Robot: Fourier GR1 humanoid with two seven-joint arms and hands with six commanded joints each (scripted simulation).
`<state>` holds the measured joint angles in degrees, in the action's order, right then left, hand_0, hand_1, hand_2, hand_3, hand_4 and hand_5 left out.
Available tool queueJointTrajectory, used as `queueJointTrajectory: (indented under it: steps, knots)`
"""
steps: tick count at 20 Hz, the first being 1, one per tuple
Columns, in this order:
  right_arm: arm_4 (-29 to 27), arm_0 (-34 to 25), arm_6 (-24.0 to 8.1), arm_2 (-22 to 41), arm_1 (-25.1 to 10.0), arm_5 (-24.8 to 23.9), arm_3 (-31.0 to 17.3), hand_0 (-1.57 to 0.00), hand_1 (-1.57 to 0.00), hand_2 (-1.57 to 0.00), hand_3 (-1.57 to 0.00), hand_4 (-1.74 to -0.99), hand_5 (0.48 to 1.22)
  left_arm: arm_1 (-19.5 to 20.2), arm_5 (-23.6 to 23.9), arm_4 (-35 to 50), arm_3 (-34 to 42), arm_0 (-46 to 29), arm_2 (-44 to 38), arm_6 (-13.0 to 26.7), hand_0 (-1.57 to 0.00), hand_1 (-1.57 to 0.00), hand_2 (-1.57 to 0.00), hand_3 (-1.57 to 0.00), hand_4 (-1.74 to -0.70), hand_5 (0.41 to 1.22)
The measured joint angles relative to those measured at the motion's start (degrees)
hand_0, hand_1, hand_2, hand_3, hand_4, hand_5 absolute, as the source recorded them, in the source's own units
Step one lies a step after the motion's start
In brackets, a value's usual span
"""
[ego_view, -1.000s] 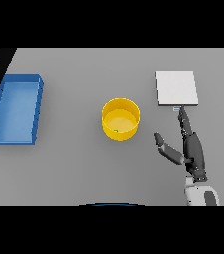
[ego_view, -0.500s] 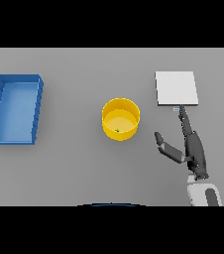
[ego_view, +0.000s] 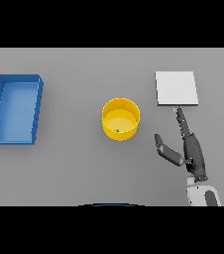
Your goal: Pick up the red beaker and tilt it to pour out 1 green nut into yellow bowl. Pick up the yellow bowl and place it on the metallic measuring scale.
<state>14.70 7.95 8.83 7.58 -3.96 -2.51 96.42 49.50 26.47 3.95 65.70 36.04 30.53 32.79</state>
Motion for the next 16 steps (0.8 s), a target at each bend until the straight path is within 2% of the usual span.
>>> queueJointTrajectory:
  steps: [2,4,5,7,8,9,10,11,12,13,14,16]
  knots:
    - [0.1,-1.1,-1.3,-0.1,0.1,-0.3,0.0,0.00,0.00,0.00,0.00,-1.217,0.666,-0.6,2.2,0.8,1.1,-1.7,0.9,0.4,-1.57,-1.57,-1.57,-1.51,-1.74,1.221]
    - [0.6,-0.7,-0.3,0.2,0.1,-0.4,-0.4,0.00,0.00,0.00,0.00,-1.214,0.666,-0.6,3.8,1.4,1.9,-3.1,1.9,0.9,-1.57,-1.57,-1.57,-1.53,-1.74,1.166]
    - [1.0,-0.2,0.2,0.5,0.3,-0.5,-0.2,0.00,0.00,0.00,0.00,-1.207,0.665,-0.6,4.4,1.1,2.2,-2.9,2.6,1.7,-1.57,-1.57,-1.57,-1.54,-1.74,1.117]
    - [1.2,0.3,0.4,0.4,0.1,-0.7,0.1,0.00,0.00,0.00,0.00,-1.205,0.664,-0.4,5.1,2.2,1.8,-3.2,3.8,2.0,-1.57,-1.57,-1.57,-1.55,-1.74,0.967]
    - [0.5,0.3,0.9,0.0,0.0,-0.5,-0.1,0.00,0.00,0.00,0.00,-1.202,0.667,0.0,5.3,2.3,1.3,-3.5,5.0,2.1,-1.57,-1.57,-1.57,-1.55,-1.67,0.908]
    - [0.8,0.4,1.4,0.3,0.0,-0.6,0.5,0.00,0.00,0.00,0.00,-1.197,0.664,0.4,4.6,2.5,1.3,-3.6,6.0,2.1,-1.57,-1.57,-1.57,-1.50,-1.53,0.865]
    - [0.9,0.4,0.6,0.3,0.3,-0.9,0.7,0.00,0.00,0.00,0.00,-1.192,0.663,1.3,3.2,3.4,2.1,-3.9,7.0,2.1,-1.56,-1.45,-1.43,-1.36,-1.37,0.830]
    - [0.7,0.1,0.0,0.2,0.4,-0.8,0.4,0.00,0.00,0.00,0.00,-1.188,0.663,2.1,0.6,4.1,3.8,-3.8,7.3,1.9,-1.46,-1.18,-1.19,-1.13,-1.23,0.803]
    - [0.3,0.9,0.8,0.2,0.2,-0.5,0.4,0.00,0.00,0.00,0.00,-1.187,0.664,2.9,-2.2,6.0,5.2,-4.7,7.2,1.2,-1.17,-0.94,-0.96,-0.90,-1.12,0.778]
    - [0.5,0.4,0.3,0.2,0.3,-0.7,0.4,0.00,0.00,0.00,0.00,-1.185,0.665,3.7,-4.6,7.3,6.1,-4.9,7.3,2.1,-0.93,-0.76,-0.77,-0.72,-1.03,0.758]
    - [0.6,0.9,0.7,0.3,0.2,-0.7,0.7,0.00,0.00,0.00,0.00,-1.181,0.665,4.3,-6.0,8.1,6.4,-5.0,7.4,2.2,-0.75,-0.60,-0.61,-0.58,-0.97,0.740]
    - [1.1,1.6,0.2,0.6,0.0,-0.7,1.8,0.00,0.00,0.00,0.00,-1.184,0.667,6.1,-8.8,10.2,8.1,-4.8,8.1,2.0,-0.48,-0.39,-0.39,-0.37,-0.88,0.710]
